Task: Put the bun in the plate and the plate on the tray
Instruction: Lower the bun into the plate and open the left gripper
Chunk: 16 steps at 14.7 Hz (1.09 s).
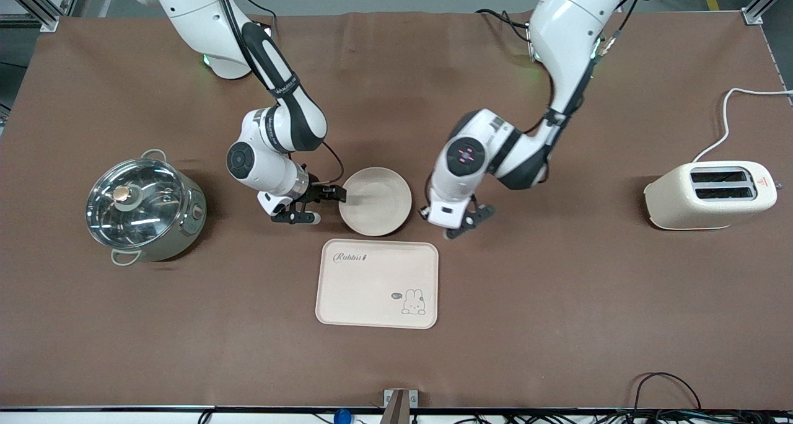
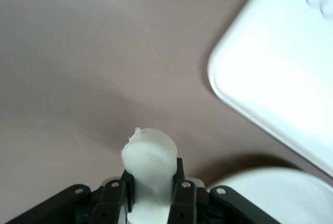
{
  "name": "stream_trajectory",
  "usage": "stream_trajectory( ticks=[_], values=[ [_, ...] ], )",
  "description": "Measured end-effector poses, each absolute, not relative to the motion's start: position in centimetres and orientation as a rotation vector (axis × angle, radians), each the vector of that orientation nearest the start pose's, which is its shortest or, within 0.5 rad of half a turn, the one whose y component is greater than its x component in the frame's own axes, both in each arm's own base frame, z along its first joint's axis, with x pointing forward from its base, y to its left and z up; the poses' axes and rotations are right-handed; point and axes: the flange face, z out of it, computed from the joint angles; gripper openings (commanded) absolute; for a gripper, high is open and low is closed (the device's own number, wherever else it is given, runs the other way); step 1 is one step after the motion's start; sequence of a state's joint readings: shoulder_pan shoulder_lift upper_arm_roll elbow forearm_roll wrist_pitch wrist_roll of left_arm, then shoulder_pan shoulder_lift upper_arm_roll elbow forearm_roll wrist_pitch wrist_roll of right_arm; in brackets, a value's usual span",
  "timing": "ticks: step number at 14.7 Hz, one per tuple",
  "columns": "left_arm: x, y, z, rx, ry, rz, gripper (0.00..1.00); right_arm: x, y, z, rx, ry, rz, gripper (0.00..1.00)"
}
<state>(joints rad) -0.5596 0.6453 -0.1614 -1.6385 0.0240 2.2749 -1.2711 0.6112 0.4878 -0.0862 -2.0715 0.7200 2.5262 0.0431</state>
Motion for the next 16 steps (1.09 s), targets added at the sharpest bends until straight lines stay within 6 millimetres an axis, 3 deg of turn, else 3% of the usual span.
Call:
stream_trajectory(
  ticks=[5,6,9,11,13,16],
  values=[
    [50.2,-50.9,22.8,-3.077,-1.018,0.202,0.41,50.9,29.1,19.0,-2.782,0.156,0.167,0.59],
    [49.8,-52.2,22.5,-3.087,-1.043,0.195,0.48,50.9,29.3,19.0,-2.78,0.155,0.167,0.57],
    [48.7,-54.3,21.6,-3.105,-1.071,0.185,1.0,51.0,29.9,18.8,-2.777,0.15,0.167,0.5],
    [48.7,-54.4,21.5,-3.109,-1.069,0.183,1.0,50.8,30.3,18.5,-2.778,0.144,0.172,0.42],
    [49.2,-54.4,22.0,-3.116,-1.08,0.173,1.0,50.7,30.6,18.2,-2.781,0.142,0.164,0.27],
    [50.9,-53.9,25.0,-3.146,-1.118,0.123,1.0,50.8,30.8,18.0,-2.783,0.142,0.16,0.04]
  ],
)
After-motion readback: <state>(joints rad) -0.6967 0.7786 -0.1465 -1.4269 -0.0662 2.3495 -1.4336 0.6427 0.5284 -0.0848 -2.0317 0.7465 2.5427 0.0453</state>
